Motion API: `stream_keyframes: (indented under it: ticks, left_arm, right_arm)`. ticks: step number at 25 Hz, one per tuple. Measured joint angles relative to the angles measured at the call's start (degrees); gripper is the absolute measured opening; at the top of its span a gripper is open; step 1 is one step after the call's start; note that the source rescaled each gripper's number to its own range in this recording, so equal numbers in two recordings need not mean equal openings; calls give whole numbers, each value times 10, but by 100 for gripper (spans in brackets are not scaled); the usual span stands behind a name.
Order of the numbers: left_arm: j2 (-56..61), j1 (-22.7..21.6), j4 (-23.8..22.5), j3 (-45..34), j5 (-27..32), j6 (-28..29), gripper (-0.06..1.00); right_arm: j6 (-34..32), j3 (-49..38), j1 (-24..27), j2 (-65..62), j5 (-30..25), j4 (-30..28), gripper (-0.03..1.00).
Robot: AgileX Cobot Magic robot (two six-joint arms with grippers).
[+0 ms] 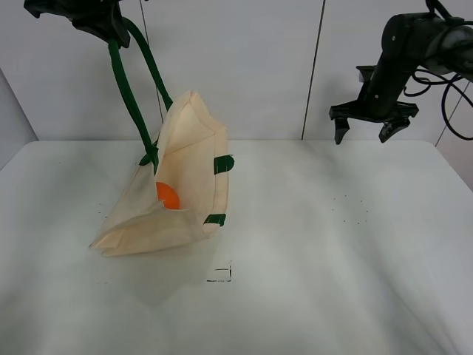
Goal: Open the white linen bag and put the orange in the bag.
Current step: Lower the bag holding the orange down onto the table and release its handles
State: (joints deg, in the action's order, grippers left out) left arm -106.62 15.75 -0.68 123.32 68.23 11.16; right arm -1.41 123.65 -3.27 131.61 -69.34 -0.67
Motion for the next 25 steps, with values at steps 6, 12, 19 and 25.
stream_keyframes:
  ticks: [6, 12, 19, 25]
  left_arm:
    - [0, 0, 0, 0, 0, 0, 0]
    - [0, 0, 0, 0, 0, 0, 0]
    - [0, 0, 0, 0, 0, 0, 0]
    - [0, 0, 0, 0, 0, 0, 0]
  right_arm:
    - [2, -8, 16, -8, 1, 7, 100]
    - [7, -133, 17, -109, 1, 16, 100]
    - [20, -407, 17, -348, 1, 16, 100]
    - [20, -643, 17, -580, 0, 16, 100]
